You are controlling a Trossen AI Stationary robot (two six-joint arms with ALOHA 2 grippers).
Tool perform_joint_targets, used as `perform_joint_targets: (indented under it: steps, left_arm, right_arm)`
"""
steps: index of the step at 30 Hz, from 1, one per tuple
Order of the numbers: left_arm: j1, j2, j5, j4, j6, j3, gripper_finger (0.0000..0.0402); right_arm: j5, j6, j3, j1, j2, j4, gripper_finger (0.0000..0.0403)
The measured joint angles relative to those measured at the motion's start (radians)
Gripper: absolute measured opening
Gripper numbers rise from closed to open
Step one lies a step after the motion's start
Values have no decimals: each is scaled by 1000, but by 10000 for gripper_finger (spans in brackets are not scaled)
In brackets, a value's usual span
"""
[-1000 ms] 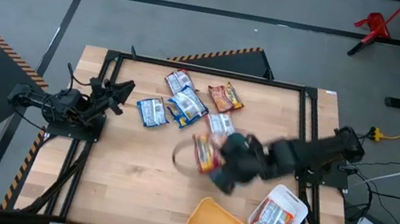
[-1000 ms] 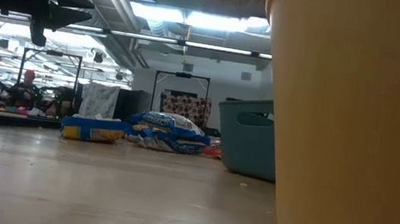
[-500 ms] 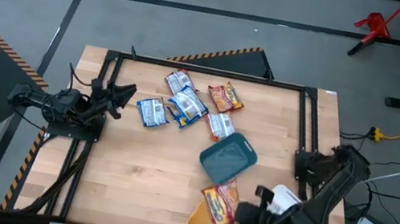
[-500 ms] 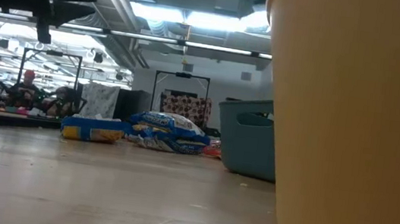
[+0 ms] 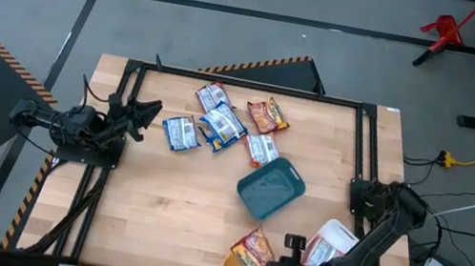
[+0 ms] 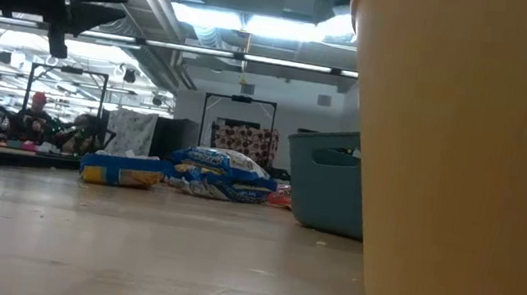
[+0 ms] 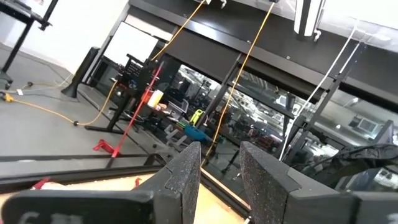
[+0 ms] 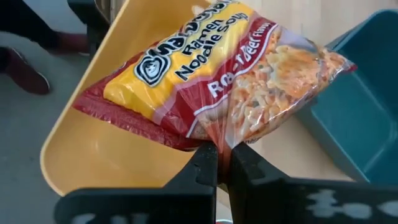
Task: Sort Maruchan noodles
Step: Put the top red noodle pack into the yellow bin
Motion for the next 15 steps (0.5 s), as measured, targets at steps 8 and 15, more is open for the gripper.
perform_joint_targets:
  steps: [8,15]
  left_arm:
    - [0,0,0,-23,-5,0,108]
    - [0,0,0,-24,-1,0,108]
  right_arm:
    - [-26,1,0,34,11,3,0]
    - [-19,-23,0,46,11,2,0]
